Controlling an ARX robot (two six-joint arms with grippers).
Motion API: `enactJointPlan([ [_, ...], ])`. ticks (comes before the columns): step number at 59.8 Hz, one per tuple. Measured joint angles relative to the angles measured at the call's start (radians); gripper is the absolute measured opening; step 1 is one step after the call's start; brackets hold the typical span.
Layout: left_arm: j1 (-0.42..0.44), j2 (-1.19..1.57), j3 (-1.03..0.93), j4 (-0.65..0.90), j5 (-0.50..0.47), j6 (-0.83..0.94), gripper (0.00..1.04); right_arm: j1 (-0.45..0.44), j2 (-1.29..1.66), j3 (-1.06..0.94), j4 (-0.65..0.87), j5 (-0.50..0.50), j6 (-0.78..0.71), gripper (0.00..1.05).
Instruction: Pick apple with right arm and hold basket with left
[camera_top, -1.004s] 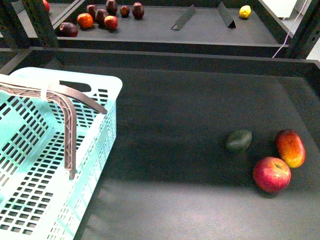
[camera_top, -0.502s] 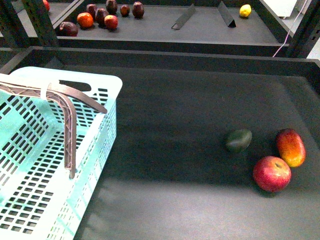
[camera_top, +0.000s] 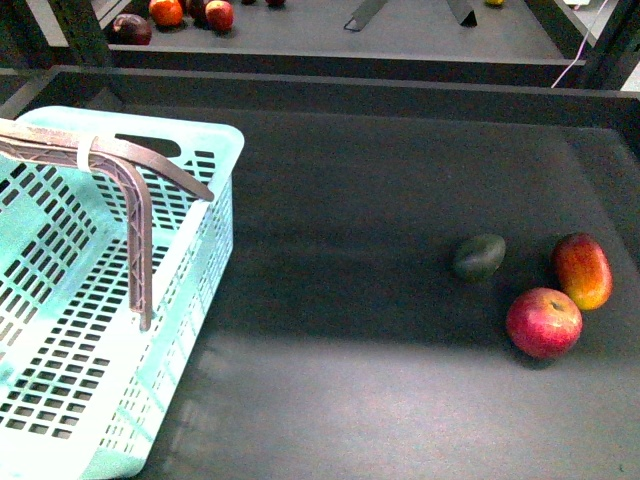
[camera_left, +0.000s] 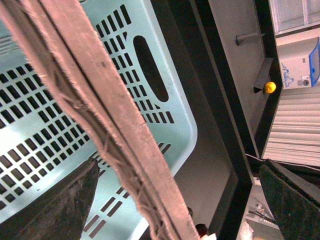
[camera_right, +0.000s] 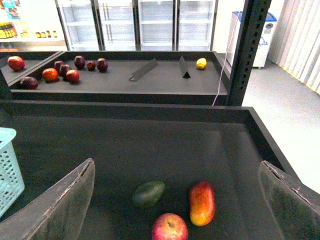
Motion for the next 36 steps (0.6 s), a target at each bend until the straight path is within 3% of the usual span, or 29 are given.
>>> enactJointPlan([
  [36, 0.012, 0.265, 0.205, -0.043, -0.055, -0.137, 0.97, 0.0, 0.0, 0.0, 0.0, 0.0, 0.0, 0.96],
])
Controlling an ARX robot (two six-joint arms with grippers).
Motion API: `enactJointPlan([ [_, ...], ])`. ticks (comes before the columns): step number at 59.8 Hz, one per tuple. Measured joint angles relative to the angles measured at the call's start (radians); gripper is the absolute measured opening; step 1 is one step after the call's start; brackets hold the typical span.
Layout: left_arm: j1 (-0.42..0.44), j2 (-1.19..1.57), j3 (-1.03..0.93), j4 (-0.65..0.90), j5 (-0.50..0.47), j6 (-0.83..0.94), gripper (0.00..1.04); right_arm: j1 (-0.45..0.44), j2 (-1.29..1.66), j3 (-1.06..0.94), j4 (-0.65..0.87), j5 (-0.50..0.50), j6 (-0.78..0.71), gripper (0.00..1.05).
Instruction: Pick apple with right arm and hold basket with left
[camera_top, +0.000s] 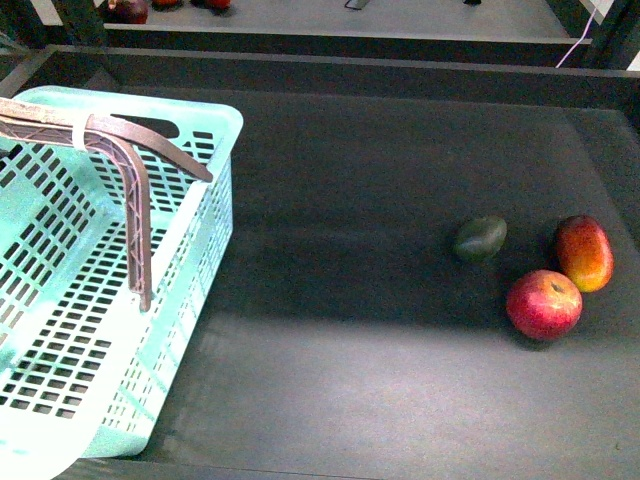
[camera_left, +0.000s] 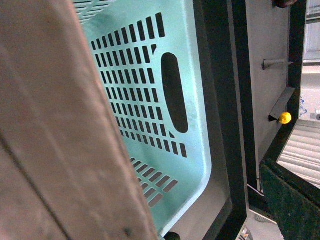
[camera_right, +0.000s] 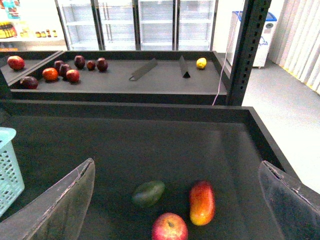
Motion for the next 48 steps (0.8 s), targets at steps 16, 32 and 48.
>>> enactJointPlan([
  [16, 0.011, 0.016, 0.0, -0.014, -0.016, -0.011, 0.5, 0.0, 0.0, 0.0, 0.0, 0.0, 0.0, 0.96],
  [32, 0.014, -0.016, 0.0, -0.049, -0.003, -0.067, 0.15, 0.0, 0.0, 0.0, 0.0, 0.0, 0.0, 0.96],
  [48, -0.008, -0.142, -0.008, -0.101, -0.024, 0.07, 0.15, 0.0, 0.0, 0.0, 0.0, 0.0, 0.0, 0.96],
])
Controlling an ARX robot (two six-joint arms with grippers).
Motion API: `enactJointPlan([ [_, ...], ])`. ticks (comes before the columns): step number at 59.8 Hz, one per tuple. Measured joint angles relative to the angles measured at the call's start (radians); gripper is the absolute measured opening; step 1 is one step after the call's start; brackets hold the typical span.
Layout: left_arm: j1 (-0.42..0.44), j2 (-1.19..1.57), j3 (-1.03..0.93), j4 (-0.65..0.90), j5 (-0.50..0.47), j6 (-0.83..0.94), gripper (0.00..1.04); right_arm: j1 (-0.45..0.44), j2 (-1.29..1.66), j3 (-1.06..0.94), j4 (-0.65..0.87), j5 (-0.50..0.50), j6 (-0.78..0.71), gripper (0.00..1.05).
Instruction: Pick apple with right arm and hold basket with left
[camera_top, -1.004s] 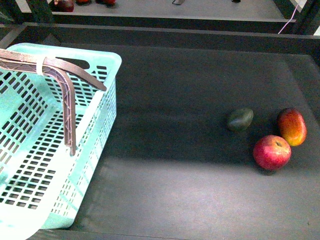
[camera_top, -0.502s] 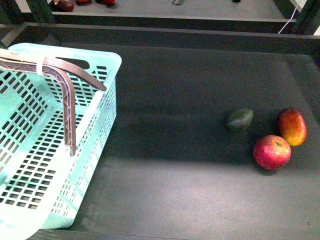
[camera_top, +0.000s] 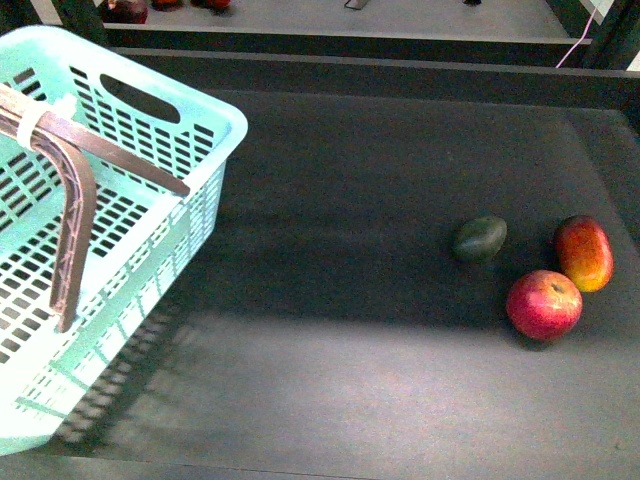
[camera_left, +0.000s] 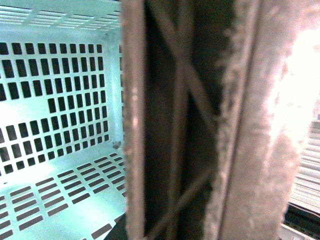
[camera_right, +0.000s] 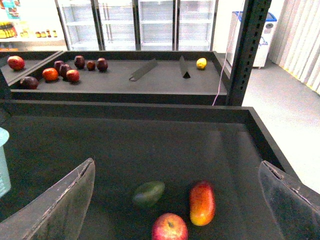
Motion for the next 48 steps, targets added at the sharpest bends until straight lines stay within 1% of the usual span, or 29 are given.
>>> enactJointPlan([
  [10, -0.024, -0.108, 0.0, -0.019, 0.002, 0.064, 0.14, 0.0, 0.0, 0.0, 0.0, 0.0, 0.0, 0.96],
  [18, -0.048, -0.147, 0.001, -0.043, 0.006, 0.076, 0.14, 0.0, 0.0, 0.0, 0.0, 0.0, 0.0, 0.96],
  [24, -0.083, -0.17, 0.001, -0.062, 0.027, 0.073, 0.14, 0.0, 0.0, 0.0, 0.0, 0.0, 0.0, 0.96],
  [30, -0.13, -0.185, 0.002, -0.079, 0.035, 0.076, 0.14, 0.0, 0.0, 0.0, 0.0, 0.0, 0.0, 0.96],
  [38, -0.244, -0.196, 0.031, -0.123, 0.064, 0.121, 0.14, 0.0, 0.0, 0.0, 0.0, 0.0, 0.0, 0.96],
  [48, -0.351, -0.225, 0.054, -0.166, 0.095, 0.158, 0.14, 0.0, 0.0, 0.0, 0.0, 0.0, 0.0, 0.96],
])
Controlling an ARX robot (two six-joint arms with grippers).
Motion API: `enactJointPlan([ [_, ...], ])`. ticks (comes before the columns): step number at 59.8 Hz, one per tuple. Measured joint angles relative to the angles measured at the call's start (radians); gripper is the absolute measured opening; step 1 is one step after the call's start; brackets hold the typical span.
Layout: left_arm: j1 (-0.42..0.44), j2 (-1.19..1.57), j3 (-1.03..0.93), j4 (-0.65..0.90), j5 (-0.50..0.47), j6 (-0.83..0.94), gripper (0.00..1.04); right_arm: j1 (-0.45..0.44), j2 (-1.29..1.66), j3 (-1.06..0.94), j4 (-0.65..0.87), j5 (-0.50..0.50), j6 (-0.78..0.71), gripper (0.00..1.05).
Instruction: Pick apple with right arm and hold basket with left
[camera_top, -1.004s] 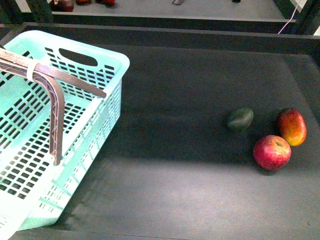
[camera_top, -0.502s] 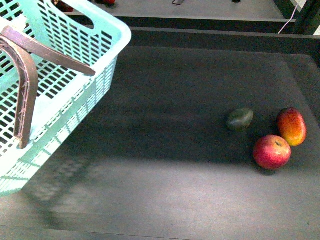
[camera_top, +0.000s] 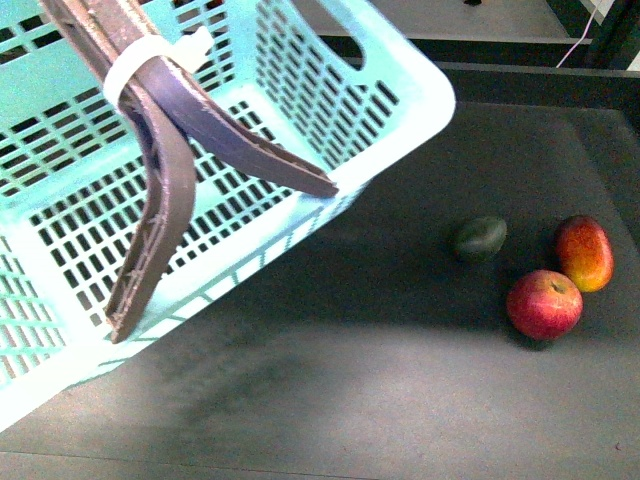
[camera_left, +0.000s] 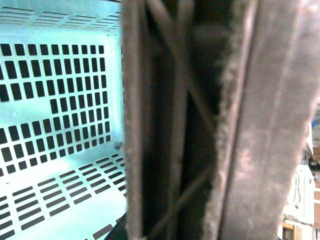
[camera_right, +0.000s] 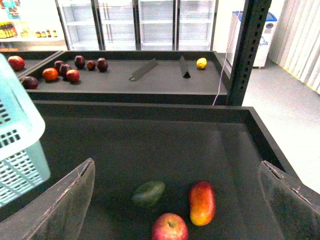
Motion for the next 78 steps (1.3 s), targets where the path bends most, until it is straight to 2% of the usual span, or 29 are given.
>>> enactJointPlan([
  [14, -0.133, -0.034, 0.01, -0.036, 0.023, 0.028, 0.14, 0.0, 0.0, 0.0, 0.0, 0.0, 0.0, 0.96],
  [21, -0.169, -0.035, 0.016, -0.04, 0.037, 0.035, 0.14, 0.0, 0.0, 0.0, 0.0, 0.0, 0.0, 0.96],
  [58, -0.175, -0.027, 0.041, -0.039, 0.041, 0.061, 0.14, 0.0, 0.0, 0.0, 0.0, 0.0, 0.0, 0.96],
  [60, -0.175, -0.027, 0.041, -0.039, 0.043, 0.061, 0.14, 0.006, 0.017, 0.008, -0.029, 0.016, 0.013, 0.96],
  [61, -0.175, -0.027, 0.041, -0.039, 0.045, 0.061, 0.14, 0.018, 0.047, 0.037, -0.102, 0.07, 0.037, 0.96],
  [65, -0.175, -0.027, 0.042, -0.039, 0.047, 0.061, 0.14, 0.024, 0.179, 0.124, -0.301, 0.158, 0.105, 0.96],
  [69, -0.175, -0.027, 0.042, -0.039, 0.048, 0.061, 0.14, -0.013, 0.333, 0.192, -0.457, 0.167, 0.145, 0.96],
  [73, -0.176, -0.027, 0.042, -0.039, 0.048, 0.063, 0.14, -0.058, 0.417, 0.198, -0.47, 0.136, 0.149, 0.96],
  [78, -0.175, -0.024, 0.042, -0.039, 0.043, 0.061, 0.14, -0.158, 0.552, 0.216, -0.374, 0.051, 0.126, 0.96],
])
